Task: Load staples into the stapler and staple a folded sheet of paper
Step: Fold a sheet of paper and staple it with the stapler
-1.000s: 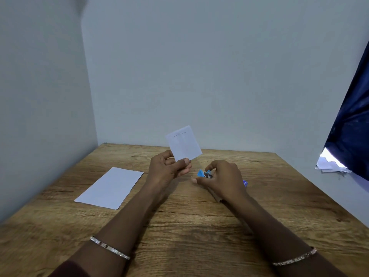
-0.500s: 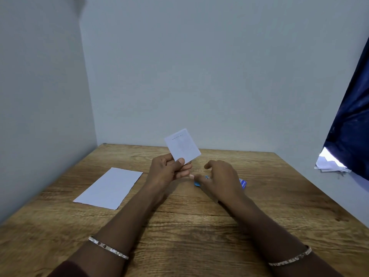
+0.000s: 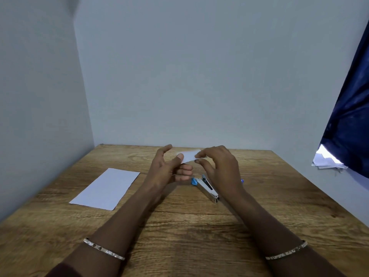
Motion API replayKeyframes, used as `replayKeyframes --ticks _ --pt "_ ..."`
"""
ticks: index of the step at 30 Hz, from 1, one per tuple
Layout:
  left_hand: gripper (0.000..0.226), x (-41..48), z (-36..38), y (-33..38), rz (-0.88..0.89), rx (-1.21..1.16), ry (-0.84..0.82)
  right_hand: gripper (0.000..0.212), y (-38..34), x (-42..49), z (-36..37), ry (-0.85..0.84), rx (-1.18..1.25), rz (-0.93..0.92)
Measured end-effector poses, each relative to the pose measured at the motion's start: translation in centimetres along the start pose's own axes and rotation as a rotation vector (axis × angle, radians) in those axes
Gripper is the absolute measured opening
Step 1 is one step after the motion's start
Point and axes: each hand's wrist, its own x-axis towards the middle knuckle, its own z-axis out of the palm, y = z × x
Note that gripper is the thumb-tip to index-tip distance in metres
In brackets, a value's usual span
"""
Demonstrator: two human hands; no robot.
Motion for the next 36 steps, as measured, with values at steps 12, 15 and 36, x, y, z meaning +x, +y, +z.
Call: replayKeyframes --ticks 12,15,36 --pt "0.023 -1.1 0.1 1.2 0.263 0.277 0.022 0.017 -0.4 0.7 -0.4 -0.162 0.473 0.267" --pt "0.022 -0.9 -0.1 0.9 0.228 0.326 0.051 0.024 -0.4 0.6 -0.6 -0.19 0.675 0.4" --pt "0.019 -0.2 -0.2 0.8 0.142 0.16 0.065 0.018 -0.3 0.7 -0.5 -0.137 0.64 0.403"
